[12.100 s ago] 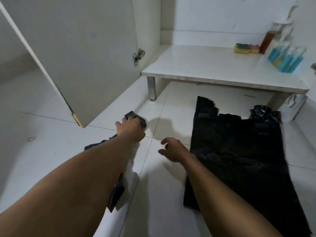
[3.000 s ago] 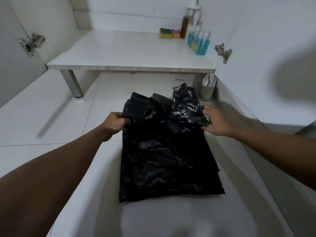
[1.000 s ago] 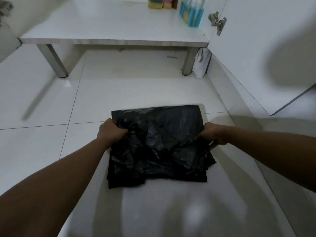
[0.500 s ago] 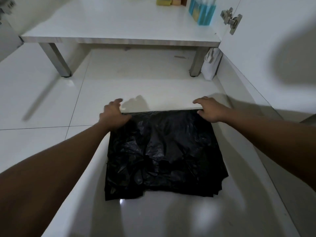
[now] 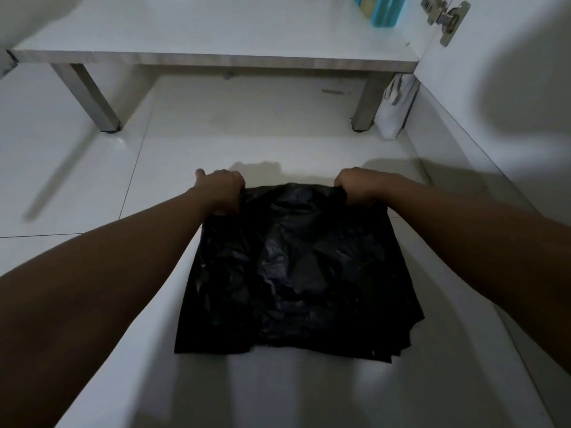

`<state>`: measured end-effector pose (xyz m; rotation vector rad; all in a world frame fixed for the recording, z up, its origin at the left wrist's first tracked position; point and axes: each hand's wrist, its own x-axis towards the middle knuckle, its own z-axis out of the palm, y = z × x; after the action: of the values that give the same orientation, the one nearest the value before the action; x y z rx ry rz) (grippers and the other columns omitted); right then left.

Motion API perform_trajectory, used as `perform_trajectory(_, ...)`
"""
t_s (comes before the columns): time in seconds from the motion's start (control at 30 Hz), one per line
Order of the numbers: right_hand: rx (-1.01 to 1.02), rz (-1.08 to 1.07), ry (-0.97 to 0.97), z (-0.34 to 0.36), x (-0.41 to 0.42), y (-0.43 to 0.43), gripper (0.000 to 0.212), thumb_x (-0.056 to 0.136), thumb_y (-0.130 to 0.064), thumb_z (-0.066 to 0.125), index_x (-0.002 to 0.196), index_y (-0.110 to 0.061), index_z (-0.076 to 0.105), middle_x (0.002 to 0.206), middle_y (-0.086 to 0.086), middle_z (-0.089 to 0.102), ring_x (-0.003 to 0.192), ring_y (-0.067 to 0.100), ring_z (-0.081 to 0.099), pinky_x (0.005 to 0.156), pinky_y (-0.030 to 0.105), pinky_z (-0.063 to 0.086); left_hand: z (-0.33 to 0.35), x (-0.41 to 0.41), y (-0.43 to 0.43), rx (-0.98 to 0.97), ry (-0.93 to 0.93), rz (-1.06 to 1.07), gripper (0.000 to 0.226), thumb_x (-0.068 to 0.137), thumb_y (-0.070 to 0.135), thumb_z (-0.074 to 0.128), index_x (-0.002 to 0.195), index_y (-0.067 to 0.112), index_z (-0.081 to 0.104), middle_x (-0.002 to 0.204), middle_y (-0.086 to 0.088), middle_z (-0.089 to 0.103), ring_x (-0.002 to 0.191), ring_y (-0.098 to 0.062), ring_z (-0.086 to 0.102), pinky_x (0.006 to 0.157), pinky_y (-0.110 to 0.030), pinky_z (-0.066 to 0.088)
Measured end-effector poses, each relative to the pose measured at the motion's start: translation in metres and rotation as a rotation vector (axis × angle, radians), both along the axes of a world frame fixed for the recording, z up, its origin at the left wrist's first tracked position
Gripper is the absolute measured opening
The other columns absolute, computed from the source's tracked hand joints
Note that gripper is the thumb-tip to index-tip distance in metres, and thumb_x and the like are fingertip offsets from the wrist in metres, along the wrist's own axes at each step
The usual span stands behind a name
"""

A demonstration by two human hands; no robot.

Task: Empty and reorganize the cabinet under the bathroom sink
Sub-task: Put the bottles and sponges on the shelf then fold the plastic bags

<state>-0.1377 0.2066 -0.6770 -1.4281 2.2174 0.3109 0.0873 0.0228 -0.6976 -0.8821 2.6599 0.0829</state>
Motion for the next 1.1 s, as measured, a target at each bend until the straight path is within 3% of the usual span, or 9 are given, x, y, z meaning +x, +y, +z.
perform_trajectory(0.07, -0.113, -0.019, 0.047, 0.013, -0.002, -0.004, 0.014, 0.081, -0.019, 0.064, 0.072, -0.018, 0.053, 0.085, 0.009, 0.061, 0.075, 0.025, 0.060, 0.060, 0.029, 0.043, 0.008, 0.000, -0.006, -0.177, 0.090, 0.003, 0.030, 0.080, 0.034, 0.067, 0.106, 0.020, 0.063, 0.105, -0.006, 0.058, 0.106, -0.029, 0.054, 0.095, -0.052, 0.033)
perform_trajectory(0.2, -0.351, 0.018, 0.221, 0.040, -0.003, -0.011, 0.018, 0.073, -0.014, 0.065, 0.090, -0.018, 0.058, 0.088, 0.007, 0.060, 0.076, 0.028, 0.060, 0.062, 0.035, 0.052, 0.033, 0.002, -0.020, -0.397, 0.336, 0.016, 0.030, 0.086, 0.032, 0.062, 0.108, 0.012, 0.063, 0.109, -0.014, 0.054, 0.104, -0.036, 0.049, 0.089, -0.051, 0.035)
perform_trajectory(0.33, -0.570, 0.149, 0.385, 0.060, 0.005, -0.003, 0.026, 0.079, -0.013, 0.063, 0.104, -0.016, 0.058, 0.096, 0.008, 0.062, 0.087, 0.031, 0.061, 0.069, 0.035, 0.048, 0.051, 0.014, -0.022, -0.497, 0.460, 0.003, 0.024, 0.087, 0.030, 0.061, 0.100, 0.010, 0.061, 0.101, -0.012, 0.057, 0.094, -0.034, 0.051, 0.086, -0.049, 0.038)
perform_trajectory(0.47, -0.638, 0.282, 0.516, 0.068, 0.023, 0.023, 0.023, 0.078, -0.016, 0.063, 0.098, -0.013, 0.052, 0.096, 0.008, 0.059, 0.088, 0.030, 0.058, 0.073, 0.040, 0.042, 0.055, 0.037, -0.013, -0.509, 0.537, -0.081, 0.031, 0.085, 0.039, 0.064, 0.089, 0.011, 0.055, 0.090, -0.009, 0.056, 0.082, -0.031, 0.051, 0.079, -0.045, 0.036)
perform_trajectory(0.67, -0.535, 0.481, 0.582, 0.070, 0.055, 0.073, 0.034, 0.071, -0.019, 0.069, 0.097, -0.016, 0.048, 0.109, 0.008, 0.053, 0.090, 0.028, 0.052, 0.070, 0.037, 0.037, 0.050, 0.073, 0.012, -0.562, 0.541, -0.249, 0.017, 0.080, 0.017, 0.068, 0.086, 0.014, 0.052, 0.088, -0.007, 0.053, 0.078, -0.028, 0.046, 0.071, -0.040, 0.032)
perform_trajectory(0.77, -0.376, 0.559, 0.550, 0.057, 0.074, 0.097, 0.039, 0.073, -0.026, 0.067, 0.101, -0.022, 0.040, 0.120, 0.003, 0.052, 0.096, 0.024, 0.051, 0.076, 0.038, 0.042, 0.043, 0.092, 0.030, -0.539, 0.499, -0.328, 0.018, 0.079, 0.020, 0.067, 0.091, 0.013, 0.056, 0.094, -0.008, 0.056, 0.084, -0.030, 0.049, 0.075, -0.043, 0.035)
perform_trajectory(0.87, -0.298, 0.609, 0.524, 0.048, 0.086, 0.114, 0.042, 0.071, -0.027, 0.067, 0.102, -0.024, 0.039, 0.118, 0.001, 0.053, 0.097, 0.022, 0.052, 0.077, 0.036, 0.042, 0.044, 0.106, 0.048, -0.489, 0.448, -0.402, 0.038, 0.073, 0.042, 0.065, 0.096, 0.014, 0.058, 0.096, -0.006, 0.059, 0.086, -0.029, 0.051, 0.078, -0.043, 0.034)
perform_trajectory(1.0, -0.201, 0.629, 0.459, 0.041, 0.099, 0.127, 0.033, 0.078, -0.020, 0.057, 0.106, -0.024, 0.041, 0.117, 0.000, 0.049, 0.096, 0.021, 0.049, 0.080, 0.036, 0.044, 0.041, 0.123, 0.073, -0.432, 0.378, -0.450, 0.088, 0.055, 0.088, 0.049, 0.103, 0.014, 0.056, 0.097, -0.005, 0.061, 0.086, -0.029, 0.053, 0.083, -0.046, 0.036)
perform_trajectory(1.1, -0.138, 0.651, 0.425, 0.039, 0.105, 0.130, 0.033, 0.079, -0.022, 0.058, 0.108, -0.024, 0.041, 0.118, 0.000, 0.047, 0.095, 0.020, 0.048, 0.075, 0.035, 0.041, 0.024, 0.134, 0.091, -0.416, 0.281, -0.486, 0.096, 0.045, 0.089, 0.052, 0.104, 0.014, 0.055, 0.097, -0.007, 0.056, 0.087, -0.029, 0.050, 0.083, -0.047, 0.037)
